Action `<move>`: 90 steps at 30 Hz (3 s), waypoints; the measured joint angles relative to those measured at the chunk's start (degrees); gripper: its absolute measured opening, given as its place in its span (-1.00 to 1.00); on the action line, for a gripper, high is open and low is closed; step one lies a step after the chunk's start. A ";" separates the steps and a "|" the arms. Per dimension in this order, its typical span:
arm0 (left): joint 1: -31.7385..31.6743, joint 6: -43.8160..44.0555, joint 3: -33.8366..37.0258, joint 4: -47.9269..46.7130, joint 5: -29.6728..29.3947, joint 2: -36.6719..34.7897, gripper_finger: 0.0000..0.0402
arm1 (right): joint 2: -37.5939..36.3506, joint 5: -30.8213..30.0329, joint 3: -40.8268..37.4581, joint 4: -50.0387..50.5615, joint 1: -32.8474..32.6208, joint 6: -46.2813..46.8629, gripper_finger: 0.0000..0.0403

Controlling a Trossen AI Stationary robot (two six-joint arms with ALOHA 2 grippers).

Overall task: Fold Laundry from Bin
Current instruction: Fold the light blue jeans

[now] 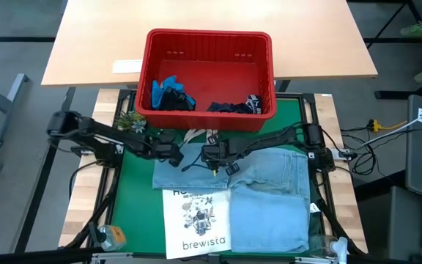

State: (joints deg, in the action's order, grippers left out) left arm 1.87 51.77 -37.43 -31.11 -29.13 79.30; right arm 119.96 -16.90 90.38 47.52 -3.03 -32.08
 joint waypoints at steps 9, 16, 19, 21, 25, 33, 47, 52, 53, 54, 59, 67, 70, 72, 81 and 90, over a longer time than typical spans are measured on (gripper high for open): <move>2.23 0.17 -0.02 -2.48 11.68 -9.79 -0.73 | 0.00 0.05 3.44 1.84 -3.84 0.20 -0.20; 8.74 3.69 -0.04 -2.61 13.26 -7.83 -0.73 | 1.35 0.09 3.47 -1.12 -7.74 0.39 -0.20; 11.55 5.84 -0.11 -2.75 12.48 -5.23 -0.73 | 2.38 0.07 3.52 -4.15 -9.08 0.43 -0.20; 13.20 6.90 -0.11 -2.74 11.93 -3.01 -0.73 | 3.19 0.07 3.46 -4.46 -9.70 0.44 -0.20; 15.58 8.10 -0.14 -2.54 11.44 2.35 -0.73 | 5.49 0.15 3.48 -6.16 -10.37 0.46 -0.20; 16.68 8.13 -0.83 -3.83 10.62 9.21 -0.73 | 7.13 0.45 3.70 -6.98 -10.51 0.33 -0.20; 16.52 9.70 0.17 -18.69 12.01 0.57 -0.73 | 7.05 1.32 4.39 -17.41 -10.43 -2.64 -0.20; 16.52 9.68 0.13 -18.99 13.37 -5.01 -0.73 | 5.80 -0.05 9.53 -8.46 -10.54 -2.81 -0.20; 16.52 9.69 0.11 -19.02 13.91 -6.28 -0.73 | 5.64 -0.06 10.80 -5.12 -10.56 -2.82 -0.20; 16.52 9.68 0.07 -19.11 14.42 -7.55 -0.73 | 5.60 -0.04 12.16 -2.70 -10.69 -2.82 -0.20; 16.64 9.69 0.07 -20.68 18.17 -12.78 -0.73 | 5.12 -3.69 18.35 7.30 -12.33 -3.19 -0.20; 16.54 10.76 -0.04 -21.35 16.60 -13.89 -0.72 | 0.36 -7.95 20.97 20.08 -17.26 -2.83 -0.20; 16.03 11.33 -0.04 -23.63 16.72 -13.91 -0.65 | -2.52 -12.65 21.01 26.28 -18.99 1.03 -0.20; 15.46 12.63 -0.04 -25.67 16.87 -13.91 -0.56 | -4.59 -16.90 21.01 29.95 -20.32 3.93 -0.20; 11.90 18.48 -0.11 -30.90 17.08 -13.93 -0.11 | -20.83 -27.56 7.36 34.39 -23.69 16.56 -0.20; 9.33 18.81 5.75 -22.89 17.84 -13.96 -0.05 | -41.75 -22.77 -18.63 18.12 -23.30 24.16 -0.20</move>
State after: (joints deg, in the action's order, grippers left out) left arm 11.20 70.58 -31.68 -54.00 -11.30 65.34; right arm 78.21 -39.66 71.76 65.65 -26.33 -7.92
